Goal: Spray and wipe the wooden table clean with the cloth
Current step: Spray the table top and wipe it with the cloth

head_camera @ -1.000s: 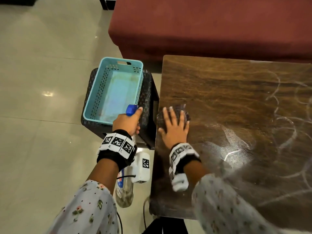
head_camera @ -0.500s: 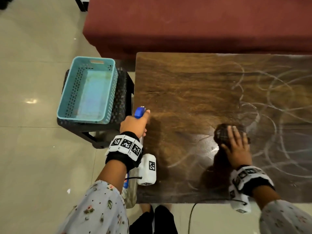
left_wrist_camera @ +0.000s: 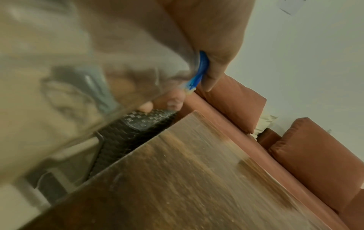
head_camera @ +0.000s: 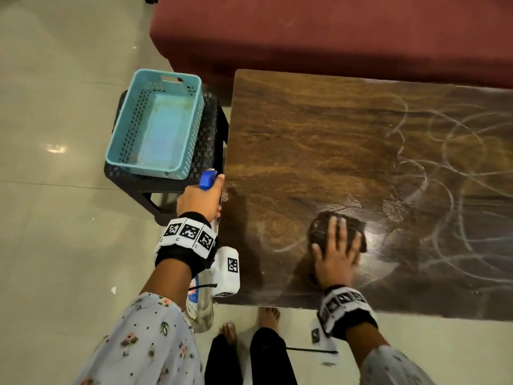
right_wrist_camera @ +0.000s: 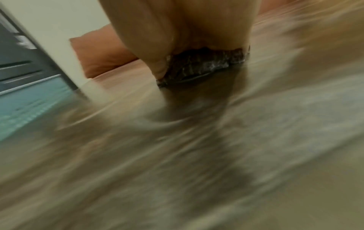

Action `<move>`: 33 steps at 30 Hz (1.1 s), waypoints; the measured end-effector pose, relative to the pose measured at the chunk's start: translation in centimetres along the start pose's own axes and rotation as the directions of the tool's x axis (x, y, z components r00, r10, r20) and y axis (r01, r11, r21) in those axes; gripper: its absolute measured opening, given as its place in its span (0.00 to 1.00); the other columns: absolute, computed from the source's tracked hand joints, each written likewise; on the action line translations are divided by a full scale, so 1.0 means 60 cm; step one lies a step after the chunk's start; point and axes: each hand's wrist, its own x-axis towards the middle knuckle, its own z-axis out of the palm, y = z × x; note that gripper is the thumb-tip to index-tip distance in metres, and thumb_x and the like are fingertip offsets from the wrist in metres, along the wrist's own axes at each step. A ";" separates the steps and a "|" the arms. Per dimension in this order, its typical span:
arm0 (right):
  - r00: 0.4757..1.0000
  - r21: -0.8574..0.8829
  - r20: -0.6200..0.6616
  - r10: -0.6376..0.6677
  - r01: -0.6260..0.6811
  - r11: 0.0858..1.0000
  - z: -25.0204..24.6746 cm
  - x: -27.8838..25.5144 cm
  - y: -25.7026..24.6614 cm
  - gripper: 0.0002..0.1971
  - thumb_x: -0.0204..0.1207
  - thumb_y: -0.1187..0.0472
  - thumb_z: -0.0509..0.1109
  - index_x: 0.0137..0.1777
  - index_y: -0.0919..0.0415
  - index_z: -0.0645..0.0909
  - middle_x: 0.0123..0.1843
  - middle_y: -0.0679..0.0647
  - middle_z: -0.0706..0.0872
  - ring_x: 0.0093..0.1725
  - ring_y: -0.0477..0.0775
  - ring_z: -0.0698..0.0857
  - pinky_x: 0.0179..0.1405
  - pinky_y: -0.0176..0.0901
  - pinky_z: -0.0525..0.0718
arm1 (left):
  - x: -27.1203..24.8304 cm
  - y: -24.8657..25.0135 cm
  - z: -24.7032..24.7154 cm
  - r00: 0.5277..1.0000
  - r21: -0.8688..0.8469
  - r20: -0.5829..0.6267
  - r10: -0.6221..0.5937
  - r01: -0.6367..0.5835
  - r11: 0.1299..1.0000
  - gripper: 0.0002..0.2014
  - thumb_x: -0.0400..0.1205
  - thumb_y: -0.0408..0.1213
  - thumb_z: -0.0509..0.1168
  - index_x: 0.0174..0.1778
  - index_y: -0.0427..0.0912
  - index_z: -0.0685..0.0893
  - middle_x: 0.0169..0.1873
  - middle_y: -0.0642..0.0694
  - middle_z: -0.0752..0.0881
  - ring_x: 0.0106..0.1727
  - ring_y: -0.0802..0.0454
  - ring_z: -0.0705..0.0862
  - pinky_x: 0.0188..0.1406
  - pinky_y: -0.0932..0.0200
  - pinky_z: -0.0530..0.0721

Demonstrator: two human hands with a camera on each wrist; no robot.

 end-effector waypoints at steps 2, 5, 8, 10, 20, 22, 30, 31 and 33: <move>0.993 0.004 0.027 -0.112 0.112 0.994 0.028 -0.006 -0.090 0.37 0.79 0.41 0.55 0.80 0.41 0.36 0.84 0.43 0.37 0.82 0.62 0.36 0.78 0.68 0.43 | 0.006 -0.021 -0.023 0.999 0.007 -0.021 -0.028 0.028 1.000 0.25 0.76 0.60 0.65 0.27 0.40 0.80 0.22 0.44 0.83 0.27 0.44 0.83 0.53 0.46 0.87; 0.956 0.003 0.067 -0.286 0.287 0.958 0.075 -0.030 -0.201 0.39 0.78 0.43 0.58 0.79 0.38 0.35 0.84 0.42 0.37 0.82 0.61 0.35 0.77 0.67 0.37 | 0.014 -0.056 -0.049 0.998 0.029 -0.049 -0.043 0.044 0.999 0.25 0.76 0.60 0.65 0.28 0.39 0.80 0.22 0.44 0.83 0.25 0.45 0.83 0.52 0.47 0.87; 0.898 -0.016 0.076 -0.433 0.435 0.900 0.119 -0.073 -0.252 0.38 0.75 0.48 0.61 0.79 0.36 0.42 0.85 0.42 0.47 0.83 0.60 0.44 0.77 0.66 0.40 | 0.012 -0.082 -0.058 0.998 0.044 -0.056 -0.030 0.032 0.999 0.25 0.76 0.59 0.65 0.29 0.39 0.81 0.22 0.44 0.83 0.26 0.44 0.83 0.51 0.47 0.88; 0.846 -0.074 0.070 -0.528 0.532 0.843 0.128 -0.096 -0.243 0.34 0.75 0.48 0.58 0.79 0.38 0.48 0.84 0.43 0.56 0.83 0.61 0.54 0.77 0.67 0.51 | 0.004 -0.089 -0.058 0.998 0.052 -0.055 -0.021 0.024 0.998 0.24 0.76 0.59 0.65 0.28 0.40 0.81 0.22 0.45 0.83 0.27 0.45 0.84 0.50 0.48 0.88; 0.923 -0.141 0.012 -0.385 0.382 0.913 0.010 -0.013 0.086 0.33 0.73 0.40 0.50 0.80 0.42 0.52 0.81 0.50 0.62 0.79 0.71 0.62 0.74 0.68 0.66 | -0.049 -0.073 -0.025 0.998 0.144 0.033 0.053 -0.057 0.988 0.27 0.70 0.69 0.59 0.28 0.44 0.80 0.33 0.37 0.89 0.42 0.37 0.89 0.54 0.44 0.86; 0.970 -0.120 -0.071 -0.235 0.225 0.967 -0.018 0.010 0.151 0.37 0.70 0.38 0.48 0.80 0.50 0.58 0.82 0.55 0.62 0.79 0.73 0.60 0.76 0.67 0.62 | -0.051 -0.073 -0.017 0.998 0.147 0.040 0.049 -0.054 0.988 0.27 0.71 0.68 0.59 0.27 0.46 0.80 0.36 0.36 0.90 0.44 0.36 0.89 0.55 0.44 0.86; 0.996 -0.110 -0.084 0.036 -0.045 0.993 0.043 -0.097 0.214 0.35 0.78 0.39 0.41 0.81 0.58 0.56 0.83 0.60 0.58 0.80 0.71 0.59 0.77 0.69 0.55 | -0.053 -0.109 -0.033 1.000 0.093 0.019 -0.019 0.018 0.996 0.27 0.73 0.66 0.61 0.30 0.43 0.82 0.32 0.38 0.89 0.42 0.37 0.89 0.54 0.47 0.86; 0.996 -0.084 -0.088 0.018 -0.025 0.996 0.051 -0.110 0.191 0.34 0.77 0.40 0.44 0.81 0.56 0.54 0.82 0.61 0.60 0.79 0.72 0.60 0.76 0.71 0.56 | -0.052 -0.116 -0.039 0.999 0.088 0.020 -0.041 0.039 0.995 0.29 0.71 0.68 0.60 0.33 0.40 0.83 0.32 0.38 0.89 0.41 0.38 0.89 0.53 0.47 0.87; 0.991 -0.022 -0.108 -0.085 0.084 0.996 0.063 -0.129 0.111 0.34 0.73 0.42 0.51 0.80 0.52 0.54 0.81 0.61 0.64 0.77 0.75 0.62 0.74 0.73 0.60 | -0.053 -0.126 -0.055 0.997 0.070 0.007 -0.079 0.079 0.994 0.29 0.72 0.67 0.61 0.33 0.40 0.82 0.29 0.40 0.87 0.37 0.40 0.88 0.52 0.48 0.87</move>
